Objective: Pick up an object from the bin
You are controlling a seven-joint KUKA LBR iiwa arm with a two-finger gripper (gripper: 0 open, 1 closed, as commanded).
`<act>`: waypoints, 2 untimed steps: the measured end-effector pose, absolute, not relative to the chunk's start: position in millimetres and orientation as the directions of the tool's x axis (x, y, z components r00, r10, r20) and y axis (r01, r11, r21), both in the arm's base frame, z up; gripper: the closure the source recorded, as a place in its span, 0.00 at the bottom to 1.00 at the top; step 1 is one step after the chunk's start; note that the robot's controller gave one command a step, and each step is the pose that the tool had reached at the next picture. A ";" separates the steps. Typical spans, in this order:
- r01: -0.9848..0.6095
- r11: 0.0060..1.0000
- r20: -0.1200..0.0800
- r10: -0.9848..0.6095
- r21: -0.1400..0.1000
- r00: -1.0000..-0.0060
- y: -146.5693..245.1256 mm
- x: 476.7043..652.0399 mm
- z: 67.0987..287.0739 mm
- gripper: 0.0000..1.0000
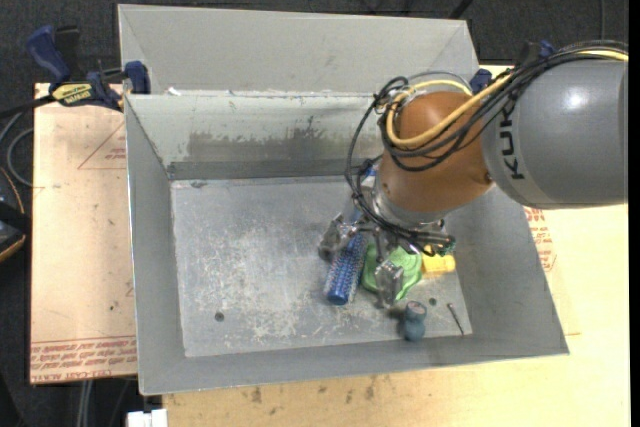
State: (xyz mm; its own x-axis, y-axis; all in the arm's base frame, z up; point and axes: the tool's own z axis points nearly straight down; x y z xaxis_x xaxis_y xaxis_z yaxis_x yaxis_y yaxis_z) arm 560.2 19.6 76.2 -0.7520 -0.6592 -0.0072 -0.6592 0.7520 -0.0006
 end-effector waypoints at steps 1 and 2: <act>-0.657 0.754 -0.005 -0.657 0.000 -0.754 20.7 561.3 77.4 0.00; -0.654 0.757 -0.003 -0.654 0.001 -0.757 21.4 562.1 78.1 0.00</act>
Offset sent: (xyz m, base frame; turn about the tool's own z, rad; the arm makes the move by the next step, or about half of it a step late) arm 0.0000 0.0000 0.0000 0.0000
